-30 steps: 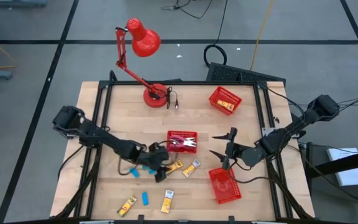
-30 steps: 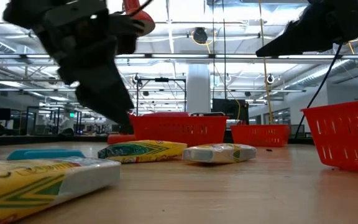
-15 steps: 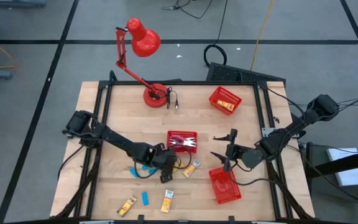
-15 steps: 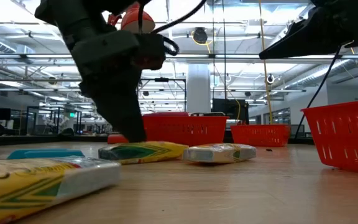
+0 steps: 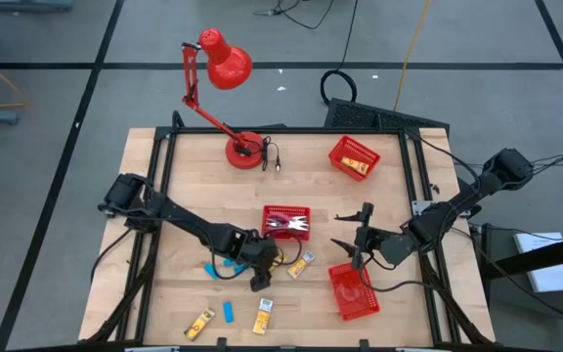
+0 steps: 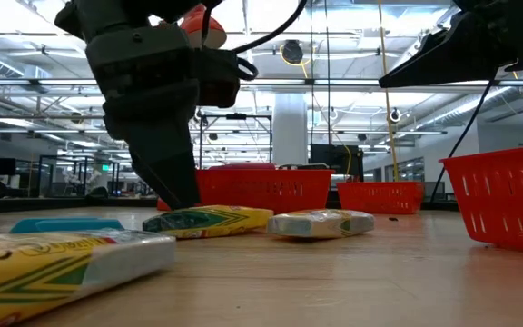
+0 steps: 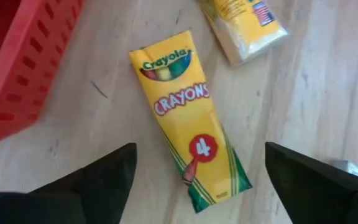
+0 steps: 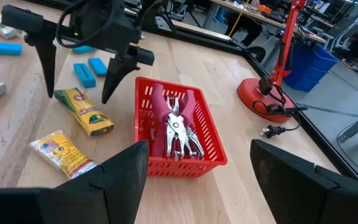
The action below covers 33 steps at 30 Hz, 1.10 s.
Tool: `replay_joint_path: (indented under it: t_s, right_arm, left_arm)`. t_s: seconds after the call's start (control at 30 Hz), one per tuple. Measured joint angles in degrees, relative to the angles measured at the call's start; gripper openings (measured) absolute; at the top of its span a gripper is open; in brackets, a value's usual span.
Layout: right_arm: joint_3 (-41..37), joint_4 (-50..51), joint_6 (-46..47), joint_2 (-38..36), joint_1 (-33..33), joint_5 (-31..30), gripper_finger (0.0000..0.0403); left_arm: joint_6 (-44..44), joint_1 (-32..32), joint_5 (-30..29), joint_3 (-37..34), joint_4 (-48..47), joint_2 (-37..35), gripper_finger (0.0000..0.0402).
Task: Pick & Place School Supplies
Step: Put the yellow crayon box into the top red bin
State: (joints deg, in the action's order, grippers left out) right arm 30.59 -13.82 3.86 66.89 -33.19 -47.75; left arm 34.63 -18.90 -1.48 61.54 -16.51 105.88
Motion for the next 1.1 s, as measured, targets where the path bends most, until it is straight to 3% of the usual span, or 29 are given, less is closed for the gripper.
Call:
replay_joint_path:
  t_s: [0.57,1.1]
  right_arm:
    - [0.0,0.4,0.0,0.0,0.0,-0.1,0.0274]
    - [0.0,0.4,1.5,0.0,0.0,-0.4,0.0274]
  left_arm:
    - [1.8,1.3,0.9,0.3,3.3,5.1,0.0336]
    - [4.5,-0.2,-2.4,0.0,0.1,4.9,0.0198]
